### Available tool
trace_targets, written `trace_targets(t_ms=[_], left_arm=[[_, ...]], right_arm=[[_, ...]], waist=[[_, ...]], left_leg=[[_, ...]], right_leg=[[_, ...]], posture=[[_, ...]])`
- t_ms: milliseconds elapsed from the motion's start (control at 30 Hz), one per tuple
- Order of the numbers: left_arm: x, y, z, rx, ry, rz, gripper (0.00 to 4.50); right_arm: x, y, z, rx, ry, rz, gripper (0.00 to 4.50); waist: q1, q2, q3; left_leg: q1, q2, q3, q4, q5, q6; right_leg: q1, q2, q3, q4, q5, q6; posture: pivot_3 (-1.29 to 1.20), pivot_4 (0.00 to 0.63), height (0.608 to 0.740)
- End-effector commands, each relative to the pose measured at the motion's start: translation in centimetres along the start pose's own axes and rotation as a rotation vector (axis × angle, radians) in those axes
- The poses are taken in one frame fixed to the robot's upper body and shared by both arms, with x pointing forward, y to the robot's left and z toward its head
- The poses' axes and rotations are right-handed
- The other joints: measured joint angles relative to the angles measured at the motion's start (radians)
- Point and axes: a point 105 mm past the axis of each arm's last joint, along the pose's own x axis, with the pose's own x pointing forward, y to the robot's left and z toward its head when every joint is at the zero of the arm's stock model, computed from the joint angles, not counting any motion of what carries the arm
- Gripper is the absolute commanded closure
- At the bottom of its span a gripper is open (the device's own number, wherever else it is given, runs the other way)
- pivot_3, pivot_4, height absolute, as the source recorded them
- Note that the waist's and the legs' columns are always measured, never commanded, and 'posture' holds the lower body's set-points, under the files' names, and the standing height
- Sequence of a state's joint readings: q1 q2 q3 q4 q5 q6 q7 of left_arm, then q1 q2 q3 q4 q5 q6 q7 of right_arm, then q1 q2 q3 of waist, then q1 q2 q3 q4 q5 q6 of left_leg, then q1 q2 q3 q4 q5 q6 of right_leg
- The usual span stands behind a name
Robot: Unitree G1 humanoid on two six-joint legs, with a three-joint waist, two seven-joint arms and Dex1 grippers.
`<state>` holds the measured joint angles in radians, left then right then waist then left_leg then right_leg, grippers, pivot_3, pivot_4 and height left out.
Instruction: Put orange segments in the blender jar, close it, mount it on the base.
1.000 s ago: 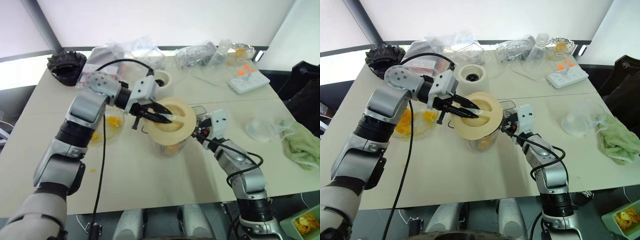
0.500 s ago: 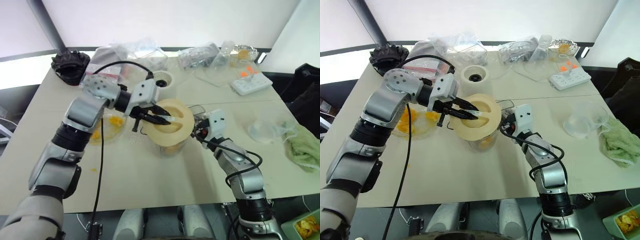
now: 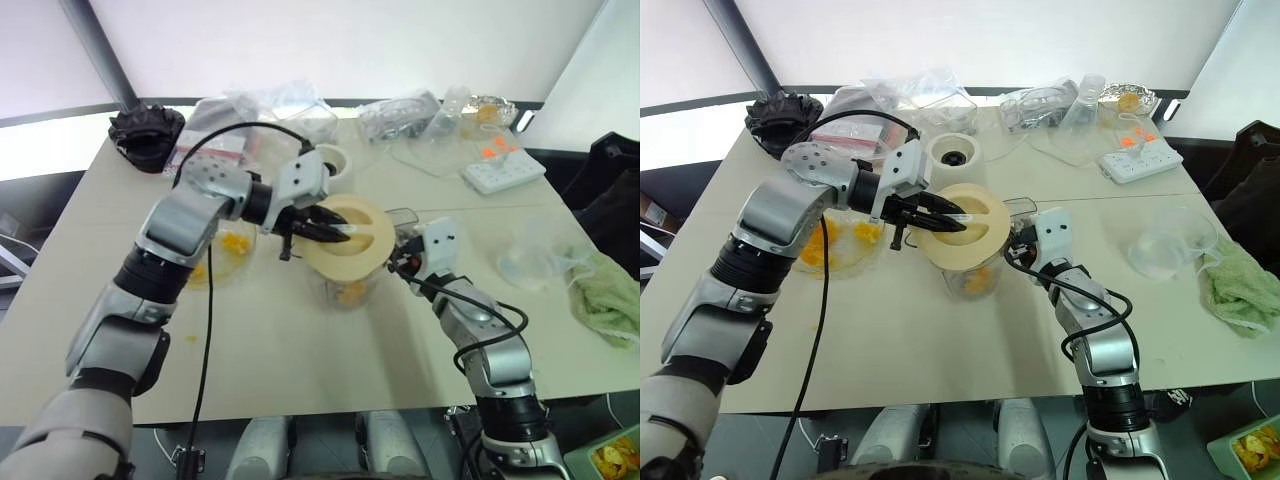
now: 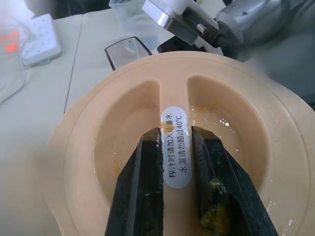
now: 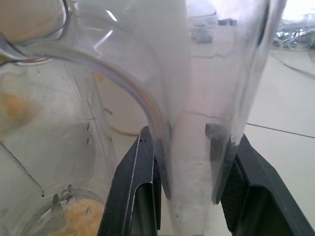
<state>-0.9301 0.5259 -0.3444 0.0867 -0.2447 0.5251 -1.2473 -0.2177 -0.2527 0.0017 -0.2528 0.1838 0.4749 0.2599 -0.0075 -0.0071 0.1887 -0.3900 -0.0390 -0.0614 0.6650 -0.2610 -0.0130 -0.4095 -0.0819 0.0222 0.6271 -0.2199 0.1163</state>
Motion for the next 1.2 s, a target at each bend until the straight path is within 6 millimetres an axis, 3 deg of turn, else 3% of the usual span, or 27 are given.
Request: trace_targets(t_ms=[33, 500, 1200], left_arm=[[0.2, -0.2, -10.1, -0.302, 0.391, 0.195, 4.22], [-0.9, 1.5, -10.7, -0.453, 0.446, 0.43, 4.22], [-0.9, 2.8, -9.4, -0.51, 0.381, 0.516, 4.22]], right_arm=[[-1.9, -0.2, 10.6, -0.122, -0.428, -0.007, 3.58], [-1.5, -0.4, 11.2, -0.182, -0.468, -0.047, 3.58], [-1.2, -0.5, 10.7, -0.187, -0.45, -0.027, 3.58]], waist=[[0.001, 0.0, 0.0], [0.001, 0.0, 0.0], [-0.001, 0.0, 0.0]], left_leg=[[0.0, 0.0, 0.0, 0.0, 0.0, 0.0], [0.001, 0.0, -0.001, 0.0, 0.0, 0.0], [0.0, 0.0, -0.002, -0.001, 0.0, 0.0]], right_leg=[[0.0, 0.0, 0.0, 0.0, 0.0, 0.0], [0.002, 0.0, 0.0, -0.001, 0.0, 0.001], [0.002, 0.0, 0.0, -0.008, 0.0, 0.001]], posture=[[0.0, 0.15, 0.74], [0.0, 0.15, 0.74], [0.0, 0.15, 0.74]])
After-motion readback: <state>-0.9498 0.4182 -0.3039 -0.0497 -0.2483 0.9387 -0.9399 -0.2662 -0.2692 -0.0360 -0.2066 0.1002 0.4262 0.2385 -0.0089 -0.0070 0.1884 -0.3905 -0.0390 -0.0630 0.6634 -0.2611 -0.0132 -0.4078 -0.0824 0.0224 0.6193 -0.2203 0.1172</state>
